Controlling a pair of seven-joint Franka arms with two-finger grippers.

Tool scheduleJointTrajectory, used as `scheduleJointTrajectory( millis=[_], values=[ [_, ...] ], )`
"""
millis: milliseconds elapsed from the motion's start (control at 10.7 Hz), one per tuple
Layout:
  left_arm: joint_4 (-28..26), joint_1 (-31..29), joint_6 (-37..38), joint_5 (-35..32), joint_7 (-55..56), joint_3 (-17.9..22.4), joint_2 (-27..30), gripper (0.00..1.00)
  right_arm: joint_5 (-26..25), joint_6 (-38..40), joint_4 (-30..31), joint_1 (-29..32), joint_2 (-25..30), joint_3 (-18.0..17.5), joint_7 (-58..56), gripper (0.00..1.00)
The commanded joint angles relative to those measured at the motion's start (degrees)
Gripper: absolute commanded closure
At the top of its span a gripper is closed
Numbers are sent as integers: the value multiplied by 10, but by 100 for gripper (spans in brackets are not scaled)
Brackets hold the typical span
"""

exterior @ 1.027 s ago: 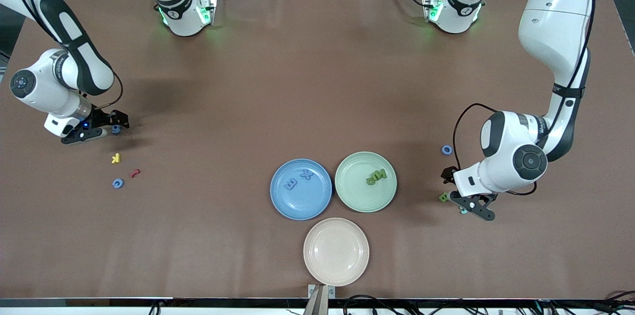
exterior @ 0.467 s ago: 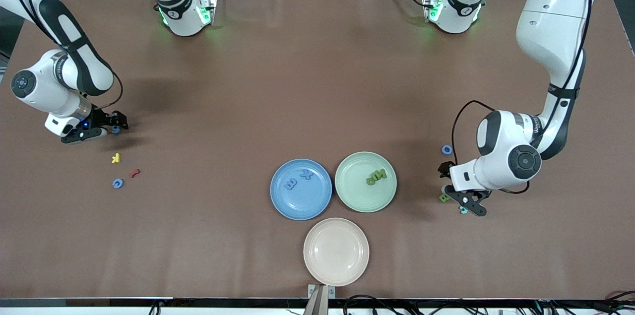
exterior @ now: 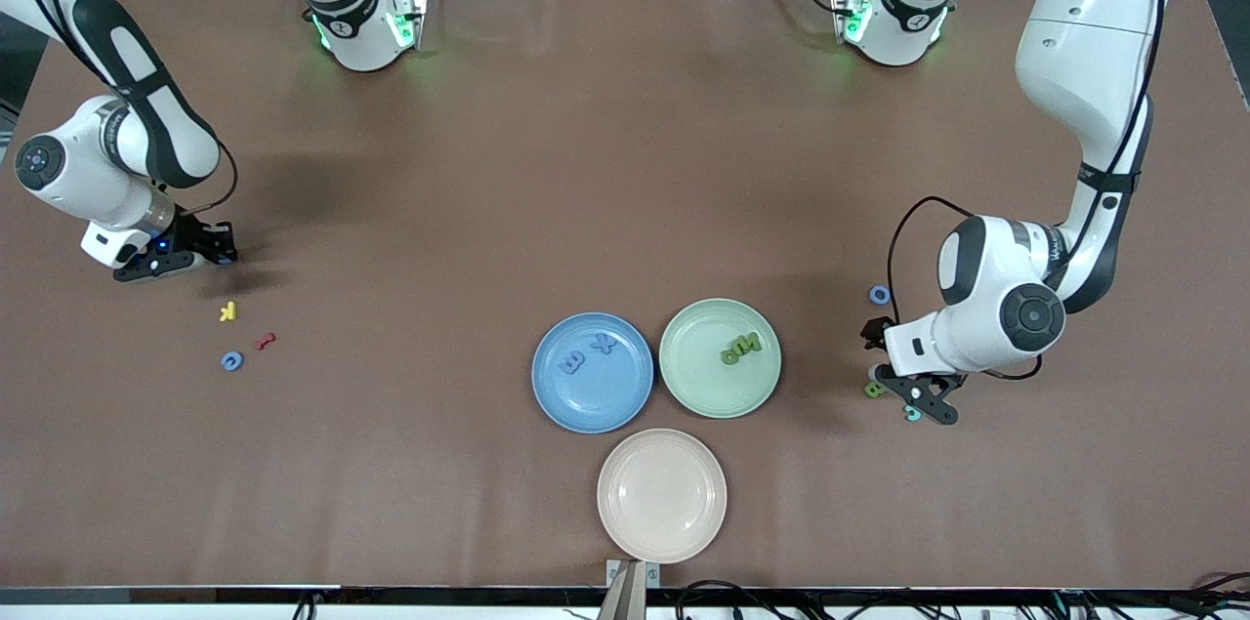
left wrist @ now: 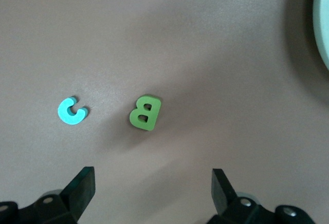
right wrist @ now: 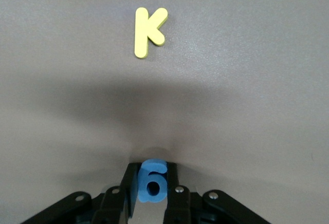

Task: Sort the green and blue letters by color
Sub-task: 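Carry the blue 6 to the blue plate while the left gripper nears green B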

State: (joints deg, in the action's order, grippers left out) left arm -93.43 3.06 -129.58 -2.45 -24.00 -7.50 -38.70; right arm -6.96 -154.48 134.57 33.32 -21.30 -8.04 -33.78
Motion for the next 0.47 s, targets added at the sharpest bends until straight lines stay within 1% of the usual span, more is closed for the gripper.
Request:
scheduleJointTrajectory(
  millis=[0,93,187,280,373],
  values=[
    [-23,1,2,7,30,0,32,0,-7,8,-3,6,4,-15,-26,100],
    [-23,1,2,6,40,-2,33,0,-4,25,-19,-5,5,-24,-23,100],
    [-22,-1,2,11,33,-5,31,0,0,61,-48,-19,4,-42,-8,100],
    [-21,2,0,11,34,-13,31,0,1,113,-88,-44,1,-51,35,100],
    [-19,4,-2,7,32,-16,29,0,1,192,-138,-81,-2,-52,77,100]
  ],
)
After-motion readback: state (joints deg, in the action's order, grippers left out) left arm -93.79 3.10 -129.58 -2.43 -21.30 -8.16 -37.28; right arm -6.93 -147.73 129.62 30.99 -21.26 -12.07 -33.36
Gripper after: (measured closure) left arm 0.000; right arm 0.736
